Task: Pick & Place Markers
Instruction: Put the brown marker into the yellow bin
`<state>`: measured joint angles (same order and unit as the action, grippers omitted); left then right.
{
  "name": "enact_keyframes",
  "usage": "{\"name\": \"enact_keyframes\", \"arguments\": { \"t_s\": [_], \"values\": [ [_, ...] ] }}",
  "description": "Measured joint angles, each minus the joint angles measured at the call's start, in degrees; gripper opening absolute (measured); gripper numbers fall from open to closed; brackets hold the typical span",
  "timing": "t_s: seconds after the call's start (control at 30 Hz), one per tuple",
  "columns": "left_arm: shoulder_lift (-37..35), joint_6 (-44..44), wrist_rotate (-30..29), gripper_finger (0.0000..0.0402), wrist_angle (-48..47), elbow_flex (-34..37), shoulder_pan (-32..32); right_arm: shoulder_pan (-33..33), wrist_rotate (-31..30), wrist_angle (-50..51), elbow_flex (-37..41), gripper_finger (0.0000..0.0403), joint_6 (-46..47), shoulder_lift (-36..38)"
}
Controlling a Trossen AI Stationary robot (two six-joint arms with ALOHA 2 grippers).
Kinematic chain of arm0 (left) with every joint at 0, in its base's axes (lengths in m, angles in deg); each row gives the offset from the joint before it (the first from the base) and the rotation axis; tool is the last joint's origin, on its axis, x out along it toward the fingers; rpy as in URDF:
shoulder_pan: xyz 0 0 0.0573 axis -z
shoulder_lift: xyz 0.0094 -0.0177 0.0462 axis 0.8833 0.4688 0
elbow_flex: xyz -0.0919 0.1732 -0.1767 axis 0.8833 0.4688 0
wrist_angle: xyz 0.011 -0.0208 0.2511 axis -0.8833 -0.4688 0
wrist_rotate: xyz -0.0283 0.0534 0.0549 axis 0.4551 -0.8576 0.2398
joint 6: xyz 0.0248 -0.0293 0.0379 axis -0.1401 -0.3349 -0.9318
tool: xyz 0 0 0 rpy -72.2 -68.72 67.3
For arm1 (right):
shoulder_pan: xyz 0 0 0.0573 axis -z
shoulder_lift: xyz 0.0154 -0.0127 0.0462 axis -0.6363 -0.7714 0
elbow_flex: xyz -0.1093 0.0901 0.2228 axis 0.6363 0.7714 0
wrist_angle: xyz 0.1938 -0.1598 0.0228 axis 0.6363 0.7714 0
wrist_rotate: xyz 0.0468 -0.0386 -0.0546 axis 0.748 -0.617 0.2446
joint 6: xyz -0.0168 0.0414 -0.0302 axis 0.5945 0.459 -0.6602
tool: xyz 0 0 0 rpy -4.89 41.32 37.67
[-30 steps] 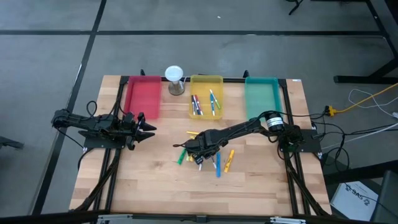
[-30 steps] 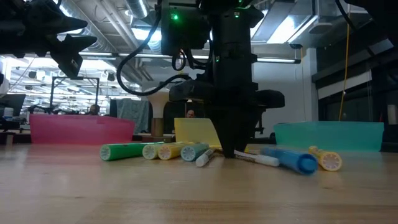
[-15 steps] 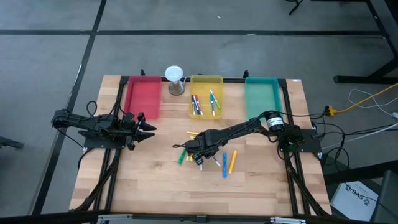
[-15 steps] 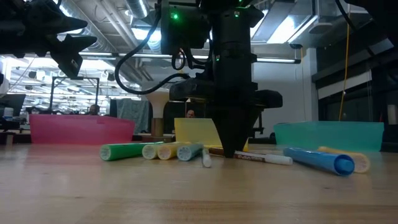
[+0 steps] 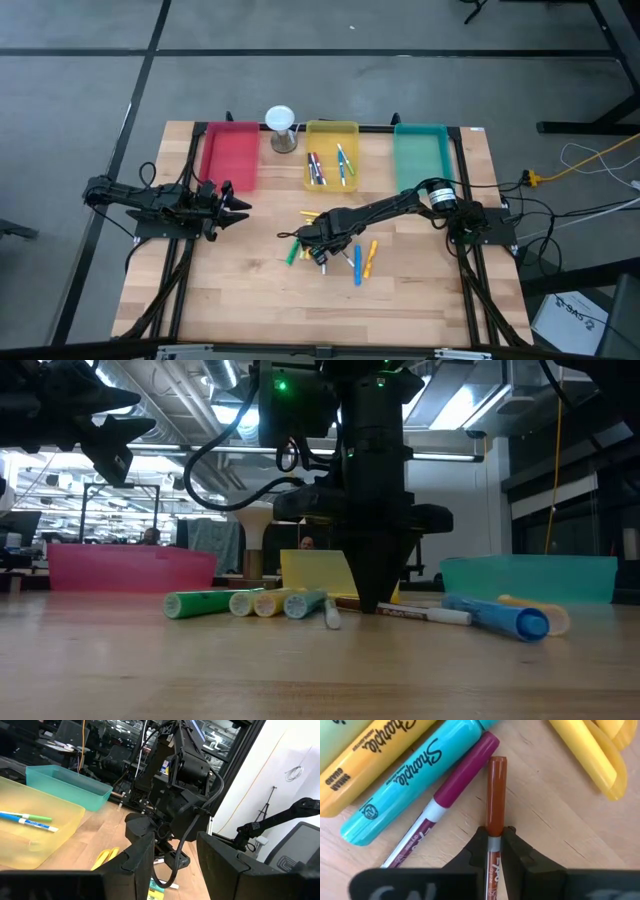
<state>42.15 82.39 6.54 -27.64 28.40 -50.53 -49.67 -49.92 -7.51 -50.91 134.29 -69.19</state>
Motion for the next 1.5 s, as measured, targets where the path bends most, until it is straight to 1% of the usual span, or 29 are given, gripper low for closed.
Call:
{"name": "enact_keyframes", "arguments": {
  "t_s": [0.57, 0.8, 0.93, 1.2, 1.5],
  "values": [
    [0.0, 0.0, 0.0, 0.0143, 0.0, 0.0, 0.0, 1.1, 0.2, -0.5, -0.5, 0.0031, -0.8, 0.5],
    [0.0, 0.0, 0.0, 0.0143, 0.0, 0.0, 0.0, 2.4, 0.4, 0.2, -3.9, 0.0029, -2.3, 0.7],
    [0.0, 0.0, 0.0, 0.0143, 0.0, 0.0, 0.0, 3.5, 0.4, 2.5, -6.5, 0.0029, -3.5, 0.7],
    [0.0, 0.0, 0.0, 0.0143, 0.0, 0.0, 0.0, 7.9, -1.2, 5.8, -12.9, 0.0029, -7.3, 0.8],
    [0.0, 0.0, 0.0, 0.0143, 0.0, 0.0, 0.0, 16.1, -3.3, 6.9, -19.9, 0.0029, -16.1, 0.9]
  ]
}}
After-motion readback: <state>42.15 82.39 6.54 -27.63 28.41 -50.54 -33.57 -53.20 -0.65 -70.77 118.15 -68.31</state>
